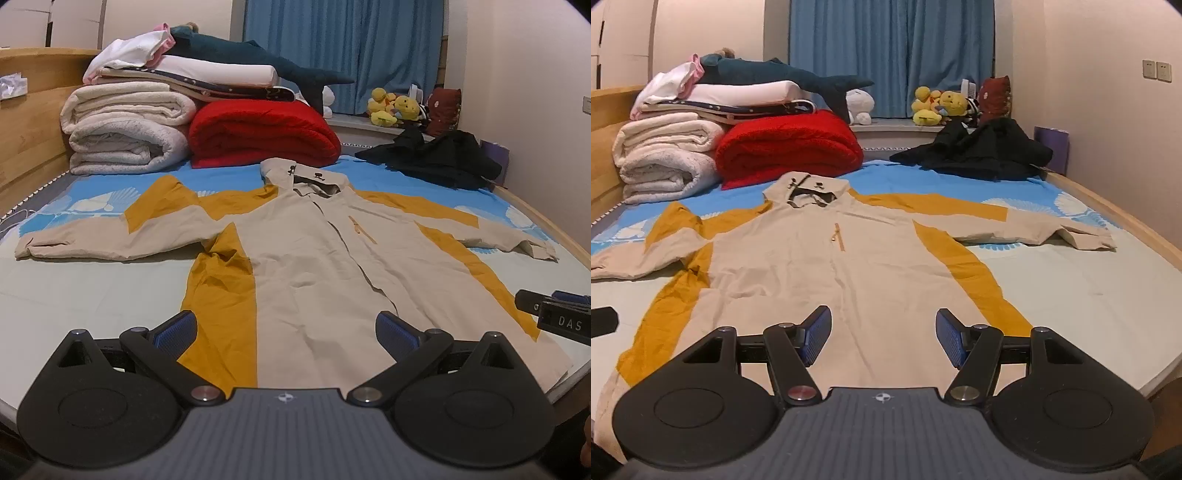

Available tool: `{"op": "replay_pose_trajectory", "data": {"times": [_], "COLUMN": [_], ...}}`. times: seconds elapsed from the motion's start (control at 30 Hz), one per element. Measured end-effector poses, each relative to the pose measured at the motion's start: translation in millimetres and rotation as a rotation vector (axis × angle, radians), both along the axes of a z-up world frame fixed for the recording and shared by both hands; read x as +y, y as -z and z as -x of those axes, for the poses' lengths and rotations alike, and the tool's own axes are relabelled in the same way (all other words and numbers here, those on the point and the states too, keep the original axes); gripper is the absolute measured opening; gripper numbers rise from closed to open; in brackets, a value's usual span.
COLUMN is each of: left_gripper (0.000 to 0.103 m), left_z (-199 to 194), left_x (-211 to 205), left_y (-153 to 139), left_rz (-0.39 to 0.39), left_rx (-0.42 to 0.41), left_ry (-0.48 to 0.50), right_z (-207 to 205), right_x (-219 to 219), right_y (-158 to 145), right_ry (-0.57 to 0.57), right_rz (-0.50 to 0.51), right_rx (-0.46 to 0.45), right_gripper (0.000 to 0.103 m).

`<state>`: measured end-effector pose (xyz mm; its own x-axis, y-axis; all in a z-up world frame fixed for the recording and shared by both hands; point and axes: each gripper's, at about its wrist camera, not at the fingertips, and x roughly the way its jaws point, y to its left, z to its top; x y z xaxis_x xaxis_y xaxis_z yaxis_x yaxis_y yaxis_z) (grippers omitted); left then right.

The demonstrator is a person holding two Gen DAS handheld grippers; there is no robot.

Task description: Fold large clothes

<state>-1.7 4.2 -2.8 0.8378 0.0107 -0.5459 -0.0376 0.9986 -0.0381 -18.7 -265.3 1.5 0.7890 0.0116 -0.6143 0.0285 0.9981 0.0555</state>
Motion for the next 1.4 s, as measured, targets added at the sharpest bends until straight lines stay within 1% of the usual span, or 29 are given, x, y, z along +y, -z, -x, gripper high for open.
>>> {"op": "replay_pose_trajectory", "data": {"times": [0.17, 0.3, 0.47, 0.53, 0.57, 0.77, 0.83, 0.9, 1.2, 1.4], "left_gripper": [0.103, 0.103, 0.103, 0.103, 0.103, 0.103, 0.103, 0.102, 0.098, 0.098], "left_z": [-1.4, -0.9, -0.9, -1.8, -0.4, -2.0, -2.6, -2.5, -3.2, -4.0], "left_x": [-3.7, -4.5, -6.0, -7.2, -6.4, -12.4, -13.5, -14.3, -11.1, -12.0], "left_y": [4.4, 4.2, 4.5, 4.7, 3.5, 5.2, 5.9, 8.6, 11.1, 11.6], "left_rz": [0.004, 0.007, 0.016, 0.016, 0.057, 0.006, -0.001, -0.02, 0.001, -0.03], "left_rx": [0.008, 0.005, -0.015, -0.01, -0.048, -0.016, -0.012, 0.018, 0.031, 0.028], "left_ry": [-0.004, -0.002, 0.002, 0.001, 0.001, 0.006, 0.008, 0.008, 0.004, 0.008], "right_z": [-5.1, -9.3, -12.1, -11.5, -11.4, -12.0, -12.0, -11.9, -12.9, -13.4], "right_x": [-0.4, -2.9, -1.4, -1.9, -2.2, -3.2, -3.0, -3.0, -2.9, -2.3], "right_y": [2.7, 4.9, 5.3, 5.2, 5.3, 4.5, 4.5, 5.1, 5.9, 6.7], "right_ry": [0.019, 0.03, 0.017, 0.011, 0.009, 0.003, 0.002, 0.001, 0.003, 0.0], "right_rz": [0.012, 0.002, -0.002, -0.004, -0.004, -0.008, -0.01, -0.011, -0.013, -0.011], "right_rx": [0.02, 0.043, 0.057, 0.057, 0.058, 0.064, 0.065, 0.067, 0.078, 0.079], "right_gripper": [0.064, 0.064, 0.064, 0.064, 0.064, 0.064, 0.064, 0.064, 0.064, 0.064]}}
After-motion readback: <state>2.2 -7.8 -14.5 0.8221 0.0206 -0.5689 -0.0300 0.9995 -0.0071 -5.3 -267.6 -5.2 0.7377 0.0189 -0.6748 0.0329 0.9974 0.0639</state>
